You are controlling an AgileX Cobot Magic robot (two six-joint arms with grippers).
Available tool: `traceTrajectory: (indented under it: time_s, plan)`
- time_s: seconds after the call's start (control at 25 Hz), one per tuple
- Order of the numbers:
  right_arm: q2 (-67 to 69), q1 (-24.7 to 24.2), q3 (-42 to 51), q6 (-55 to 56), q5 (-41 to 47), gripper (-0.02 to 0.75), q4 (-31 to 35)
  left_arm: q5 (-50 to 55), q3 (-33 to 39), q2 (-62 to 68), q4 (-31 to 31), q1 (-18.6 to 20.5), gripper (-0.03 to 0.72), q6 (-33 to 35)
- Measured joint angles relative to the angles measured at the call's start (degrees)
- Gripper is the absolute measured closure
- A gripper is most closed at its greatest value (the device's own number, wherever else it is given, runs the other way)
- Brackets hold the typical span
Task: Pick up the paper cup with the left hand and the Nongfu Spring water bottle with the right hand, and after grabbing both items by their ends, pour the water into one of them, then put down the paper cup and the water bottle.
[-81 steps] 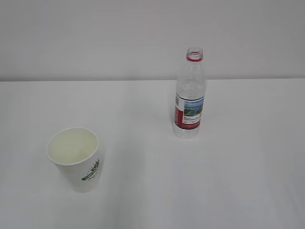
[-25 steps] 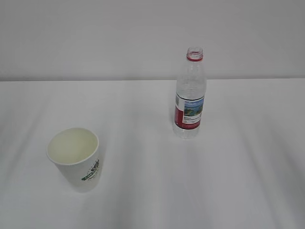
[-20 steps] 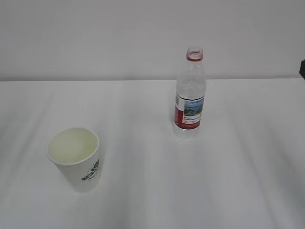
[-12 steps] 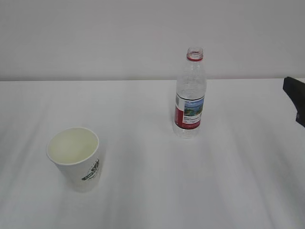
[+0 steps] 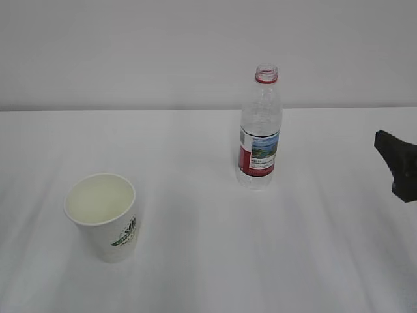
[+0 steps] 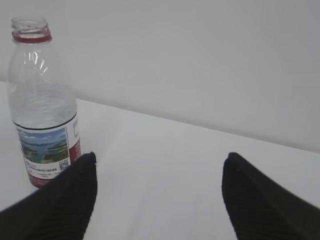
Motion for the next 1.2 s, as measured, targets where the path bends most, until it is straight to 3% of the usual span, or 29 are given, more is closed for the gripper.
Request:
traceTrajectory:
  time_s: [0.48,0.84,1.04,1.2]
  plan:
    - [10.81,0.00,10.04,0.00,-20.55,0.151,-0.04,-4.97,6.59,6.38,1.32,-0.25,0.118,0.02]
    - [19.65,0.00,11.32,0.00,-21.78,0.150,-6.19,-5.18,6.59,6.60,5.37,-0.25,0.118,0.12]
    - [19.90,0.00,11.32,0.00,-21.90,0.150,-6.89,-5.18,6.59,6.60,6.20,-0.25,0.118,0.12]
    - [19.90,0.00,11.32,-0.21,-22.12,0.150,-7.01,-5.18,6.59,6.60,10.35,-0.25,0.118,0.12]
